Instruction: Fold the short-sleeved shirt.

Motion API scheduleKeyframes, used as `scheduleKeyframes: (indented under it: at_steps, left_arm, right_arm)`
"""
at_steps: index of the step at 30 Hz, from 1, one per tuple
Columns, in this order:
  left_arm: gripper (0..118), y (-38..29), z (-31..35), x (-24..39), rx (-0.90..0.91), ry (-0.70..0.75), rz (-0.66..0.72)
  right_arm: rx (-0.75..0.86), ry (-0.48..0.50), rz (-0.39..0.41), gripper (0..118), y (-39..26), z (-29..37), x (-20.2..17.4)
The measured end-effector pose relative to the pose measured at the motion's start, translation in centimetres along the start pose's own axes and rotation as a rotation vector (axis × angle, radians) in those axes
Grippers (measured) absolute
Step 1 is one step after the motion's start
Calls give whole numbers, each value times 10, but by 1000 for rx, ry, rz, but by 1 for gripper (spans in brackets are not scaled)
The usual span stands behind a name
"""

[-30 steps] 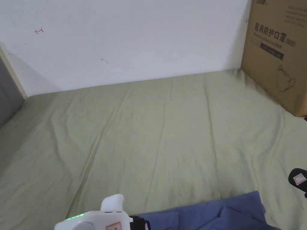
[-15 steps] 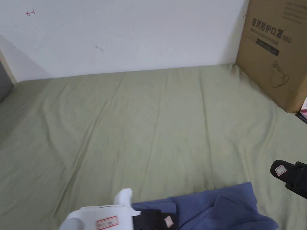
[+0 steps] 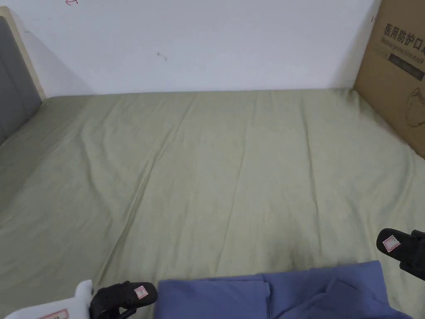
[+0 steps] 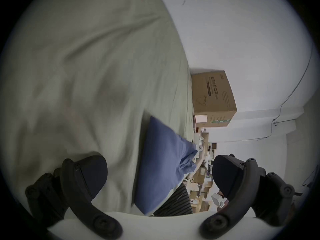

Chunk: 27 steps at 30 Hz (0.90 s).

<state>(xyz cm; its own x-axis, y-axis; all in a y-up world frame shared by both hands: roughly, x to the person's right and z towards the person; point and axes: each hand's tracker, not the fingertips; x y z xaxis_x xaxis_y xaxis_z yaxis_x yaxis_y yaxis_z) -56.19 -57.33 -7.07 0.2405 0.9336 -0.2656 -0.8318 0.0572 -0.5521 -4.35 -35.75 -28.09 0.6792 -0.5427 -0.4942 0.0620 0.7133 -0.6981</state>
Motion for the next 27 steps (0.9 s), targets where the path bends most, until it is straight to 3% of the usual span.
scheduleKeyframes:
  at_steps: [4,7,8,9,10,11,12,13,15,17,20,24,25,27]
  left_arm:
    - [118,-1,-51,3,-76,-170,43]
    - [118,-9,-68,11,-85,-113,-118]
    - [112,-10,-66,9,-72,-129,-125]
    - [75,-9,-60,1,-46,-117,-94]
    - [10,-7,-56,-12,-13,-17,-43]
    - [6,-8,-55,-27,-32,152,5]
    - [6,-14,-47,-35,-11,-52,67]
    - [6,-12,-45,-21,-9,-26,21]
    - [6,-14,-45,18,-22,183,-115]
    - [6,-20,-31,51,38,219,-219]
    - [6,-33,6,103,134,451,-373]
    - [6,-44,34,156,268,952,-606]
    - [6,-49,35,166,287,1003,-642]
    - [6,-54,31,181,282,938,-611]
  right_arm:
    - [-12,-17,19,0,1,-1,-5]
    - [-19,-31,26,0,2,-1,-6]
    - [-19,-32,26,0,3,-1,-6]
    - [-16,-31,26,0,3,0,-6]
    - [-14,-30,26,0,3,1,-6]
    - [-13,-30,27,0,3,1,-6]
    - [-14,-30,29,0,3,1,-6]
    - [-17,-31,30,0,3,0,-5]
    - [-24,-25,27,0,3,-2,-3]
    - [-19,-8,19,0,3,-1,-2]
    - [-5,15,25,0,5,1,0]
    - [6,60,23,0,6,5,5]
    - [14,85,17,0,6,7,7]
    - [20,135,4,0,6,9,12]
